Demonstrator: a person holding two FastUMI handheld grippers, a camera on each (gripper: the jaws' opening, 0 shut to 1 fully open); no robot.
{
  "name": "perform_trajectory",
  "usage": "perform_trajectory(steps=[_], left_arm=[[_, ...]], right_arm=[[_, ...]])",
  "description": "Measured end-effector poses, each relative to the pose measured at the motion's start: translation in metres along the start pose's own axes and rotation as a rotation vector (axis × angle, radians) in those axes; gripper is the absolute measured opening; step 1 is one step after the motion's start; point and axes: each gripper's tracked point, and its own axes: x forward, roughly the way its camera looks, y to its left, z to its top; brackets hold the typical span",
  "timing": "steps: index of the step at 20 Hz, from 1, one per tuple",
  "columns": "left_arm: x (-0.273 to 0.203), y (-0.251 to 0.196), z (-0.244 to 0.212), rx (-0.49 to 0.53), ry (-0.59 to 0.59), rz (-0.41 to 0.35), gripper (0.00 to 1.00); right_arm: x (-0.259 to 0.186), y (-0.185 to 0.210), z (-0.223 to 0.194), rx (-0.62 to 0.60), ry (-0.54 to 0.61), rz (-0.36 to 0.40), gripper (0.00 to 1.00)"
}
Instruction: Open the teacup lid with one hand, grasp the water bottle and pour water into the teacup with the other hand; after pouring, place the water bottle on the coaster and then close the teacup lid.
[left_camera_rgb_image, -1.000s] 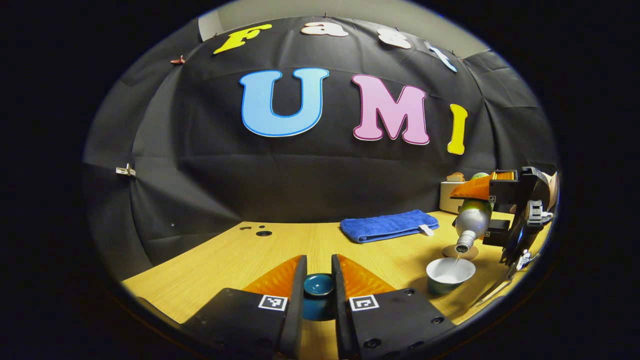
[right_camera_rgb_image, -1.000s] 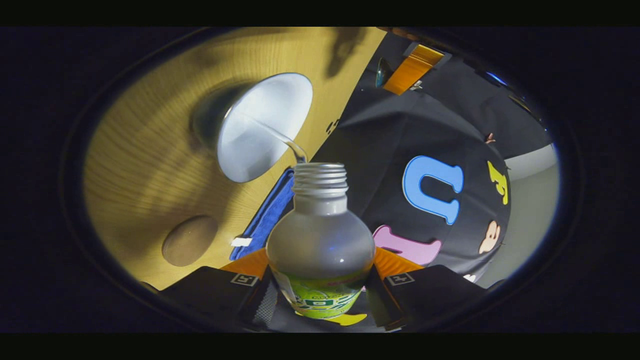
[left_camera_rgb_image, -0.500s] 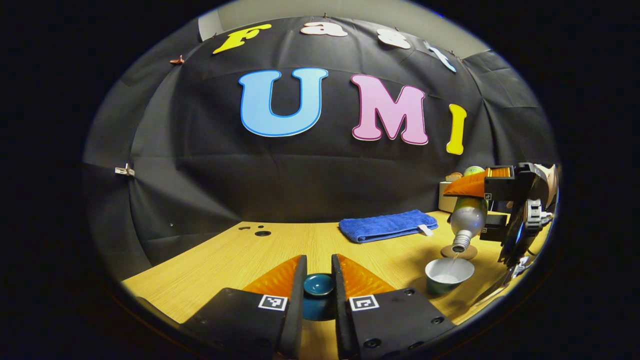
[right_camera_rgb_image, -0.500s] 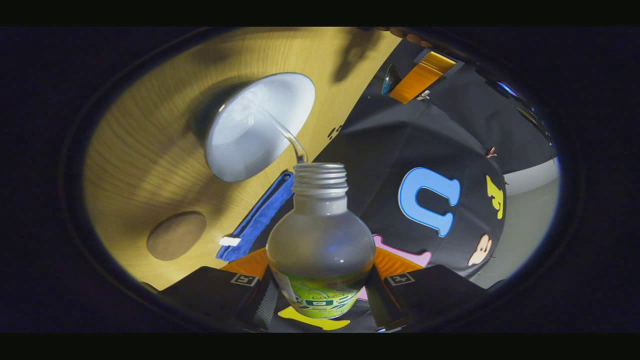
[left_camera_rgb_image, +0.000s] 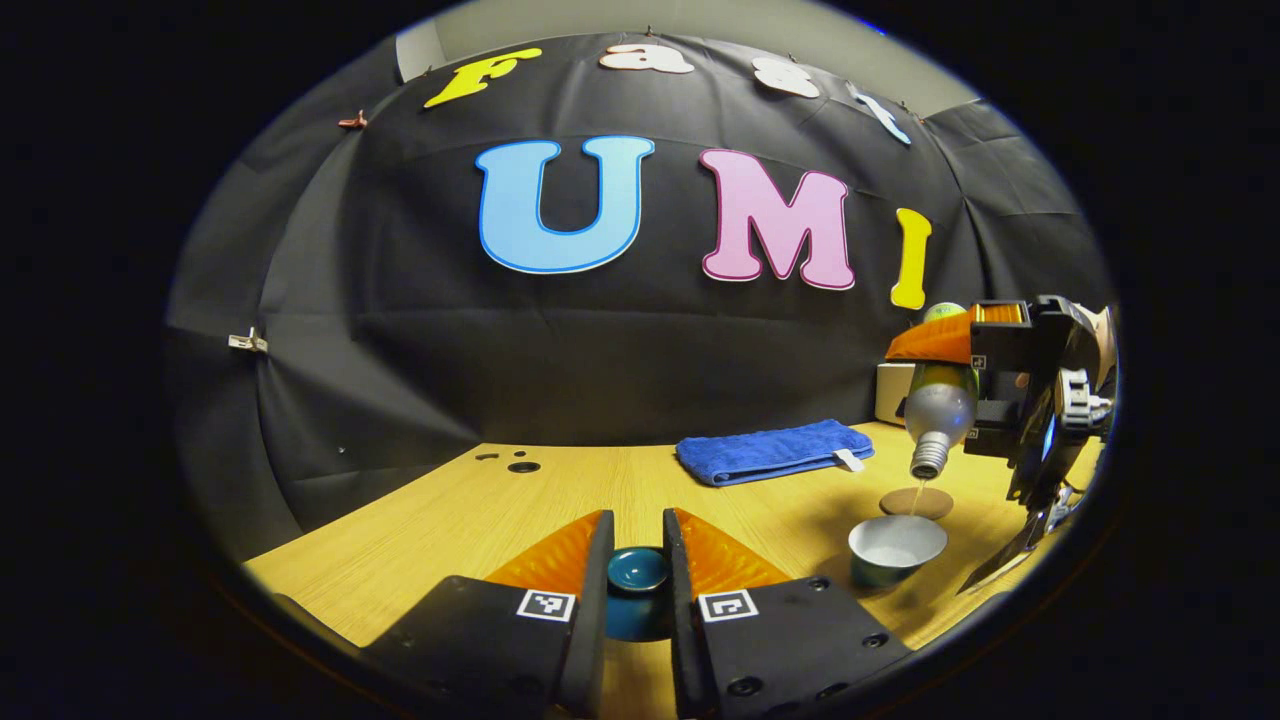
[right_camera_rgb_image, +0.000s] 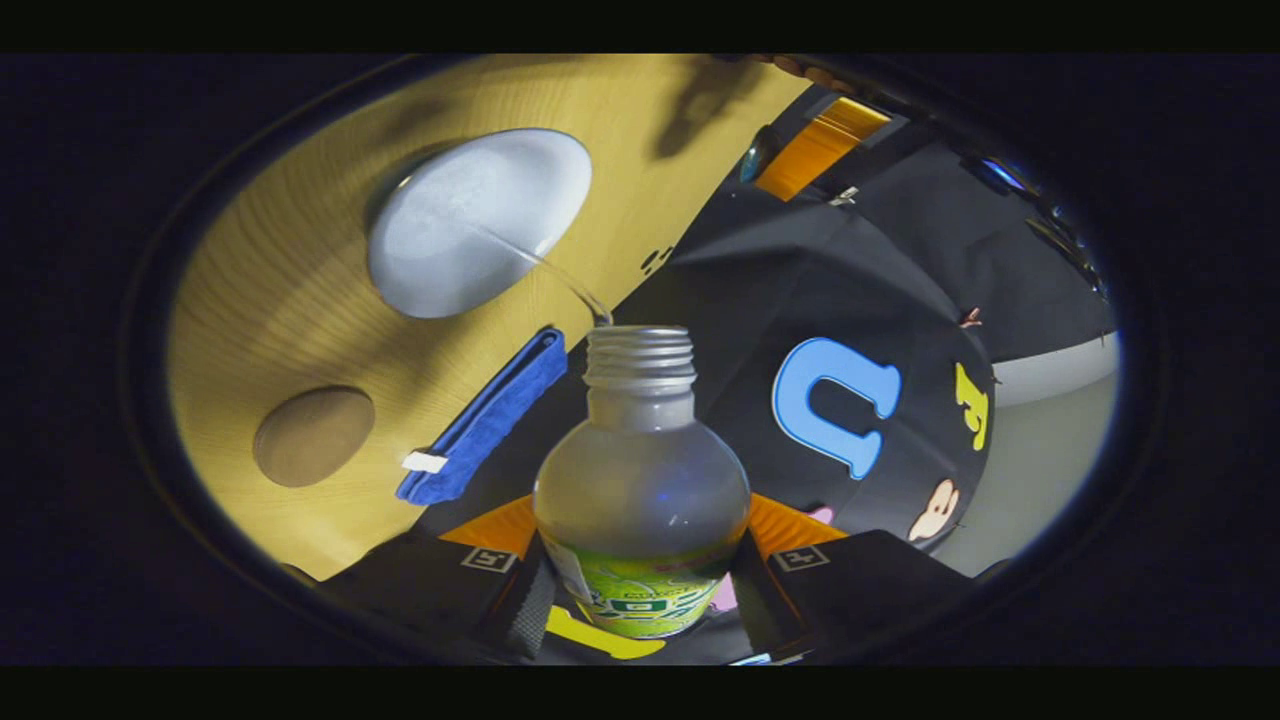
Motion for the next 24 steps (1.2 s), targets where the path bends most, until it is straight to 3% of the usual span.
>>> perform_trajectory(steps=[16,24], left_arm=[[-0.001,0.0,0.001,0.0,0.0,0.001,0.31],[-0.001,0.0,0.0,0.0,-0.001,0.001,0.31]], right_arm=[[-0.001,0.004,0.001,-0.032,-0.007,0.011,0.77],[-0.005,0.014,0.003,0.011,-0.008,0.035,0.77]])
